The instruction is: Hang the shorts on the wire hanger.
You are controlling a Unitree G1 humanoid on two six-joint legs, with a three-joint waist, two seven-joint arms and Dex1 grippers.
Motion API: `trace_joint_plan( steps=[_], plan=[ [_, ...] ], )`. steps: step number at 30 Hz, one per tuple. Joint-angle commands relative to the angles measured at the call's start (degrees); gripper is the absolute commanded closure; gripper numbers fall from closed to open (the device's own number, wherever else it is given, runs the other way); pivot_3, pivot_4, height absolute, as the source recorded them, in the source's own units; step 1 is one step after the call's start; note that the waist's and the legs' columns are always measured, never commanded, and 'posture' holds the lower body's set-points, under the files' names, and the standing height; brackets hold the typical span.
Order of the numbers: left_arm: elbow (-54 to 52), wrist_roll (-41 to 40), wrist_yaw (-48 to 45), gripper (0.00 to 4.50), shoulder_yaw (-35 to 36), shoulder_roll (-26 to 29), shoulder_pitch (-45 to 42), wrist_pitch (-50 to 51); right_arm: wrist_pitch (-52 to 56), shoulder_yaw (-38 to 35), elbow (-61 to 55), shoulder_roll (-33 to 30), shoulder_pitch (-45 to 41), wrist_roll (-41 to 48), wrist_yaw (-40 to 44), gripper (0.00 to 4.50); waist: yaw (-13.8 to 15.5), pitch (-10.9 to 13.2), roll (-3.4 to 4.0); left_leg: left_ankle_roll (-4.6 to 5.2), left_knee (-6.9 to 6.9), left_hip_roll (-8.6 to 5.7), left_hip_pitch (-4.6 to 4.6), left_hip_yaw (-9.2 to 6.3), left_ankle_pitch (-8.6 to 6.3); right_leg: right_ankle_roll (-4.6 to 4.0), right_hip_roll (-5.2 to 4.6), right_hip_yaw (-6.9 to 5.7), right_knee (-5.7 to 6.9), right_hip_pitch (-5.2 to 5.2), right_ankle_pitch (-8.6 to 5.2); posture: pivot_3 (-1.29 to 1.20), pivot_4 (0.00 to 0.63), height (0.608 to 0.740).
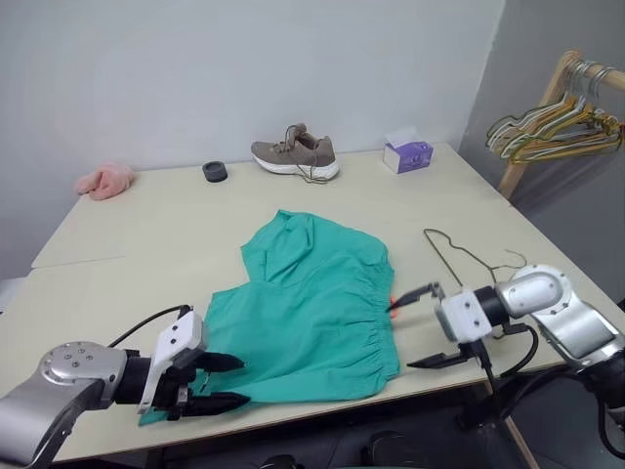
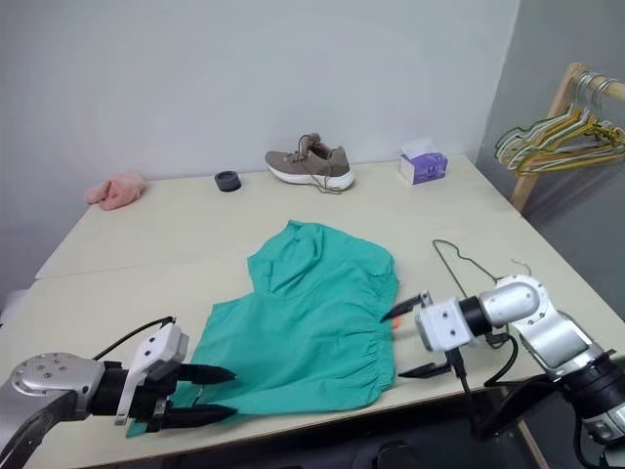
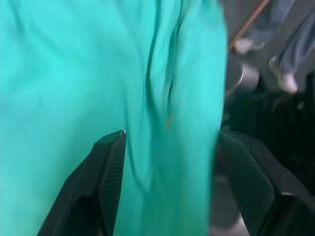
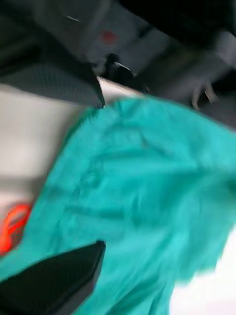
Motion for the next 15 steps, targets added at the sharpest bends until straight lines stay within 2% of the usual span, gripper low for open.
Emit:
trace_joint_plan(
  steps=[1,4,7,10,12,15],
  plan=[
    [-1.5,-4.7,-0.3,1.43,1.4,-0.5,-2.5,2.7,10.2,-8.0,-2.7,0.9,1.0,5.0,-7.1,0.02,-0.1,0.0,-0.01,0.00,0.01,0.00,-0.01,0.01,-0.01,0.00,0.00,0.01,0.00,0.00,0.00,-0.30,0.000,0.740],
    [-2.8,-6.9,-0.8,1.43,0.1,0.2,-5.5,4.8,16.7,-16.7,-1.3,2.9,3.7,5.8,-16.9,0.02,-0.6,0.0,-0.03,0.01,0.00,0.01,-0.04,0.08,-0.04,0.03,0.00,0.06,-0.01,-0.02,-0.02,-0.31,0.000,0.740],
    [-2.4,-6.4,-1.9,0.89,-1.5,1.5,-7.9,5.7,18.2,-21.7,-1.8,4.2,7.6,4.1,-22.1,0.00,-0.9,0.0,0.00,0.03,0.02,-0.01,-0.18,0.12,-0.05,0.07,0.00,0.10,-0.04,-0.03,-0.02,-0.33,0.000,0.740],
    [-2.7,-4.8,-4.4,0.02,-2.8,3.8,-8.6,4.5,19.2,-24.0,-3.2,4.5,10.9,3.8,-23.7,0.00,-1.8,0.0,0.05,0.06,0.00,0.00,-0.36,0.14,-0.07,0.10,0.02,0.11,-0.03,-0.19,-0.04,-0.34,0.000,0.740],
    [-2.4,-2.3,-3.9,0.02,-3.3,3.5,-9.2,1.6,19.7,-25.1,-3.6,5.5,11.7,3.4,-25.6,0.00,-2.6,0.0,0.14,0.06,0.01,0.02,-0.58,0.17,-0.07,0.11,0.05,0.14,-0.01,-0.44,-0.03,-0.34,0.000,0.740],
    [-2.1,-2.9,-1.8,0.02,-2.8,0.8,-12.3,0.4,20.0,-25.8,-3.0,6.7,11.9,1.6,-28.1,0.00,-3.8,0.0,0.17,0.06,0.07,0.08,-0.76,0.24,-0.07,0.18,0.08,0.18,-0.01,-0.59,0.02,-0.34,0.000,0.740]
  ],
)
